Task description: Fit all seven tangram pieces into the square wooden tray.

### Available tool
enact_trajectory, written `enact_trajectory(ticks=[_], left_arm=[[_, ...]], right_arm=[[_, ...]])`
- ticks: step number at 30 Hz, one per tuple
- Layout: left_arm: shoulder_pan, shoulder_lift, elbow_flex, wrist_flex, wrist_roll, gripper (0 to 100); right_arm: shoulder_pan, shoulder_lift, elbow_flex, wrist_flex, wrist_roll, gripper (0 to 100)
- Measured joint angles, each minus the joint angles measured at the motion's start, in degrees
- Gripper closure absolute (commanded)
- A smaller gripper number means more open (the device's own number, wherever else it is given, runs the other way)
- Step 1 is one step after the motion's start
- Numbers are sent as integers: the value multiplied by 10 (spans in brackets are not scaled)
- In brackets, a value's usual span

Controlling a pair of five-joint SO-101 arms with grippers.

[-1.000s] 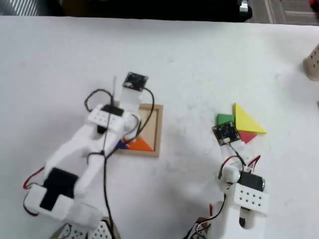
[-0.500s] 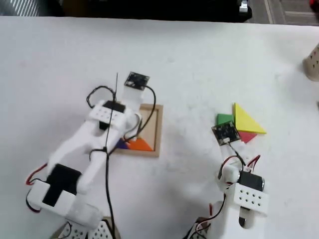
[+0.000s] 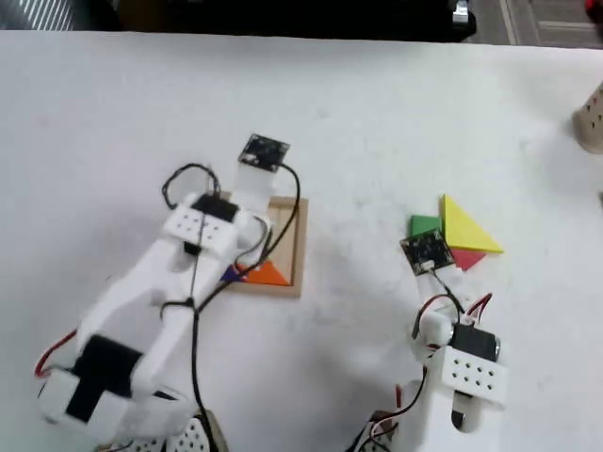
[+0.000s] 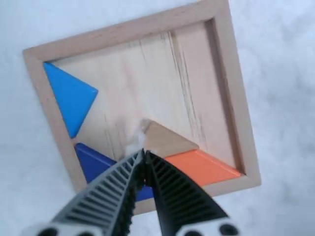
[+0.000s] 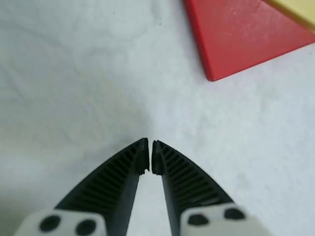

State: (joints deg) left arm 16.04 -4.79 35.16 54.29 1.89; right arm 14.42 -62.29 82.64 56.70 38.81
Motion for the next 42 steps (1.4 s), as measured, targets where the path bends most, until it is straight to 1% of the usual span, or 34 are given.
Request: enact_trajectory(ticks=[5,8,14,17,19,21,27,30,33,35,40,42], left_arm=[[-5,-82,54,-21,0,977],[-36,-124,77,-52,0,977],[-126,-151,112,-154,0,977],[-152,-149,120,-207,0,977],[-156,-137,124,-231,0,977],[-156,-127,126,-241,0,977],[-158,-124,126,-246,0,977],[-160,-120,126,-246,0,977],[-176,-120,126,-246,0,977],[-178,-120,126,-258,0,977],[-180,-120,126,-262,0,976],[-180,-120,126,-265,0,976]], right_arm=[[0,0,0,0,0,980],[0,0,0,0,0,980],[0,0,0,0,0,981],[4,0,0,0,0,981],[25,0,0,0,0,981],[40,0,0,0,0,980],[53,0,-3,0,0,978],[70,1,-59,11,0,977],[74,1,-132,58,-1,977],[74,1,-175,91,-15,975],[23,8,-248,150,-58,885],[1,34,-273,161,-85,868]])
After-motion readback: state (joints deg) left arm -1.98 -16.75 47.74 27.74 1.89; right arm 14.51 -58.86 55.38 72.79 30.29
